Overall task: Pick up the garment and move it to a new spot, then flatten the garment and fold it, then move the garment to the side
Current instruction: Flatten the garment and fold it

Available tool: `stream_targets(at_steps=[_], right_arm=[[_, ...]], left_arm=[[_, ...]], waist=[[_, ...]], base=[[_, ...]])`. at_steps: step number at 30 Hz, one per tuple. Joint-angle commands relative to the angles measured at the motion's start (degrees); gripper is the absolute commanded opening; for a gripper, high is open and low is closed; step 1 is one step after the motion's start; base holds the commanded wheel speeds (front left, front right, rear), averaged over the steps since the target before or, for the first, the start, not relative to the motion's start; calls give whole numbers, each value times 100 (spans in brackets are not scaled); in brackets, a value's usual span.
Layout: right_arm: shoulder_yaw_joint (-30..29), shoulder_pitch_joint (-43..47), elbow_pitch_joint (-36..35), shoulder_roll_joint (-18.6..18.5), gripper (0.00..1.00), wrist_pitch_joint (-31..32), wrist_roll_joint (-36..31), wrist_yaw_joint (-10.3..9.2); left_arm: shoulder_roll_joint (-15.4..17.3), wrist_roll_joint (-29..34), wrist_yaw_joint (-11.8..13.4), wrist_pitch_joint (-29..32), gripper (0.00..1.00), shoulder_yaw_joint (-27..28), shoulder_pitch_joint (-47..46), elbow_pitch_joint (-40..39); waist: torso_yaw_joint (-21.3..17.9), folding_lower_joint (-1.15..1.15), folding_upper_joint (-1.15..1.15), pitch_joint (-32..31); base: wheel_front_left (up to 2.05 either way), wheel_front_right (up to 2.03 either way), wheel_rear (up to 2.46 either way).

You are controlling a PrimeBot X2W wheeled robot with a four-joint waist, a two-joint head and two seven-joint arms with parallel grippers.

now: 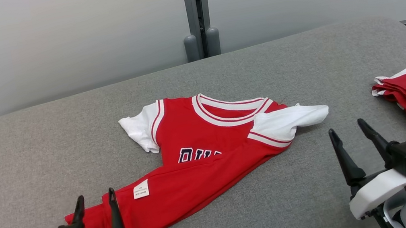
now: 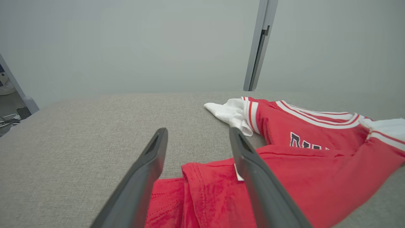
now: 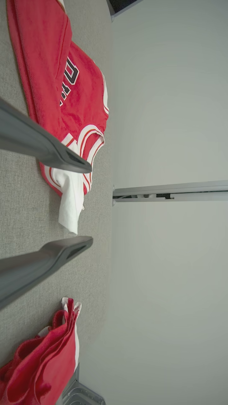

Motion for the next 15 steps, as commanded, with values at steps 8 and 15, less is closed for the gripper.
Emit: stream_targets(at_steps=[8, 15], right_arm=[[35, 59, 112, 56, 100, 4, -37, -2], [70, -55, 141, 67, 100, 4, -2, -2]], left_arm=[[12, -235, 14, -9, 100, -217, 140, 146], [10, -502, -31, -9, 100, -294, -61, 358]], waist=[[44, 0, 0, 44], [49, 0, 0, 137]], base=[[0, 0, 0], [0, 0, 0]])
